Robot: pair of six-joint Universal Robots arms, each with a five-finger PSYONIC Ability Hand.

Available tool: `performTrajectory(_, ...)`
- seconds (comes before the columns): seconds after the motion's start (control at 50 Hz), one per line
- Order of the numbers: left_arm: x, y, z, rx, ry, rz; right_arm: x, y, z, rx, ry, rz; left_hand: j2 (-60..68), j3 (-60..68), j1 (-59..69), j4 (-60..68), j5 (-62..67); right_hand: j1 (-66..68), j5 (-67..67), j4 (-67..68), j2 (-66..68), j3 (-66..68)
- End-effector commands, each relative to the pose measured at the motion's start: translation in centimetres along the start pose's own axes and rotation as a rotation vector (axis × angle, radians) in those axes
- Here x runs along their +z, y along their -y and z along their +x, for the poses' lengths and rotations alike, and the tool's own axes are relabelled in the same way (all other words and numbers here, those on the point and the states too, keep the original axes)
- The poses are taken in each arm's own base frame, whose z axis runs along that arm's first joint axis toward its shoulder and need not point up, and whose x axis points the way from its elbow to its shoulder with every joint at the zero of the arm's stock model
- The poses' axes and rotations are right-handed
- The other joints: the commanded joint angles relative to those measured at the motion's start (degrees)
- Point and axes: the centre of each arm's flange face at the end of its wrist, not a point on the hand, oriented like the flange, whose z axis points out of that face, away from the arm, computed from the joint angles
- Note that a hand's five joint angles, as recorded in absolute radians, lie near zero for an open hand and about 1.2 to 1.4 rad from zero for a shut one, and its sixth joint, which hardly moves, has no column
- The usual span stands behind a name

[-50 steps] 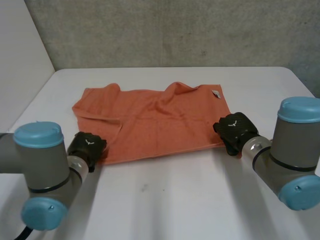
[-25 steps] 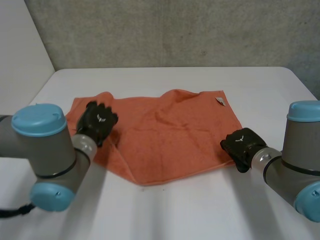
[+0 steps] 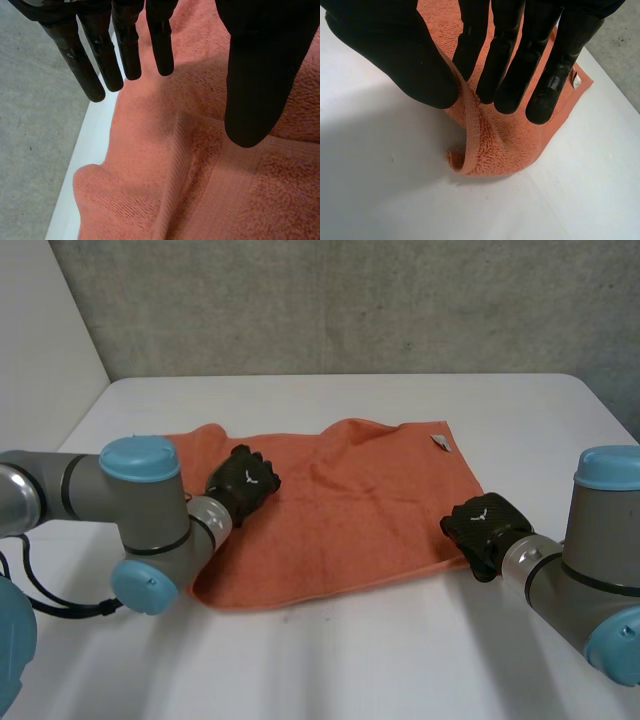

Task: Fold the laundry

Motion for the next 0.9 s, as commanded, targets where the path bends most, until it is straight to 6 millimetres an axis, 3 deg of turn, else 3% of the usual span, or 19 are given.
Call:
performTrajectory(0.02, 0.3, -0.9, 0.5, 0.000, -0.002, -0.033, 0.0, -0.1, 0.1, -0.001, -0.002, 0.000, 7.27, 7.23, 7.30, 7.20, 7.19, 24.42, 13.17, 11.77, 12.67, 11.87)
performTrajectory(0.16, 0.4, -2.2, 0.2, 0.057, 0.035, -0.109, 0.2, 0.0, 0.4, -0.002, -0.013, 0.005, 12.84, 12.79, 12.87, 12.76, 12.76, 24.42, 13.17, 11.77, 12.67, 11.87)
performTrajectory(0.22, 0.4, -2.6, -0.2, 0.064, 0.054, -0.135, 0.4, -0.3, 1.1, 0.008, -0.031, -0.003, 21.92, 21.88, 21.96, 21.85, 21.84, 24.42, 13.17, 11.77, 12.67, 11.87)
performTrajectory(0.26, 0.3, -2.7, -0.5, 0.065, 0.067, -0.146, 0.5, -0.4, 1.3, 0.009, -0.038, -0.004, 34.81, 34.76, 34.84, 34.73, 34.73, 24.42, 13.17, 11.77, 12.67, 11.87)
performTrajectory(0.32, 0.1, -2.7, -0.6, 0.065, 0.072, -0.154, 0.5, -0.4, 1.3, 0.009, -0.038, -0.004, 41.26, 41.22, 41.30, 41.19, 41.19, 24.42, 13.17, 11.77, 12.67, 11.87)
performTrajectory(0.36, -0.2, -2.3, -1.6, 0.068, 0.114, -0.164, 0.6, -0.4, 1.6, 0.010, -0.046, -0.006, 52.64, 52.59, 52.67, 52.56, 52.56, 24.42, 13.17, 11.77, 12.67, 11.87)
performTrajectory(0.54, -2.3, -1.5, -4.5, 0.060, 0.209, -0.187, 0.7, -0.2, 2.8, 0.020, -0.079, -0.013, 52.68, 52.64, 52.72, 52.61, 52.60, 24.42, 13.17, 11.77, 12.67, 11.87)
performTrajectory(0.58, -4.1, -0.7, -5.9, 0.047, 0.244, -0.190, 0.5, -0.2, 3.0, 0.021, -0.075, -0.023, 52.68, 52.64, 52.72, 52.61, 52.60, 24.42, 13.17, 11.77, 12.67, 11.87)
performTrajectory(0.64, -5.2, -0.4, -6.7, 0.036, 0.268, -0.194, 0.3, 0.0, 3.1, 0.023, -0.067, -0.035, 52.68, 52.64, 52.72, 52.61, 52.60, 24.42, 13.17, 11.77, 12.67, 11.87)
performTrajectory(0.68, -7.4, -0.4, -8.0, -0.010, 0.311, -0.213, -0.9, 0.8, 4.0, 0.028, -0.053, -0.061, 52.68, 52.64, 52.72, 52.61, 52.60, 24.42, 13.17, 11.77, 12.67, 11.87)
performTrajectory(0.7, -7.4, -0.4, -8.0, -0.011, 0.311, -0.213, -0.9, 0.8, 4.0, 0.028, -0.053, -0.061, 52.68, 52.64, 52.72, 52.61, 52.60, 24.42, 13.17, 11.77, 12.67, 11.87)
performTrajectory(0.74, -9.5, -0.4, -8.7, -0.066, 0.338, -0.229, -3.0, 1.8, 5.7, 0.044, -0.049, -0.096, 52.68, 52.64, 52.72, 52.61, 52.60, 24.42, 13.17, 11.77, 12.67, 11.87)
performTrajectory(0.76, -9.5, -0.4, -8.7, -0.066, 0.338, -0.229, -3.0, 1.8, 5.7, 0.044, -0.049, -0.096, 52.68, 52.64, 52.72, 52.61, 52.60, 24.42, 13.17, 11.77, 12.67, 11.87)
performTrajectory(0.8, -12.5, 0.3, -9.8, -0.122, 0.375, -0.229, -5.0, 2.2, 7.3, 0.033, -0.050, -0.147, 52.68, 52.64, 52.72, 52.61, 52.60, 24.42, 13.17, 11.77, 12.67, 11.87)
performTrajectory(0.86, -14.1, 0.5, -10.2, -0.153, 0.387, -0.239, -6.0, 2.7, 7.7, 0.007, -0.051, -0.158, 52.68, 52.64, 52.72, 52.61, 52.60, 24.42, 13.17, 11.77, 12.67, 11.87)
performTrajectory(0.9, -16.9, 0.5, -11.1, -0.222, 0.412, -0.266, -8.7, 4.0, 8.3, -0.050, -0.068, -0.152, 52.68, 52.64, 52.72, 52.61, 52.60, 24.42, 13.17, 11.77, 12.67, 11.87)
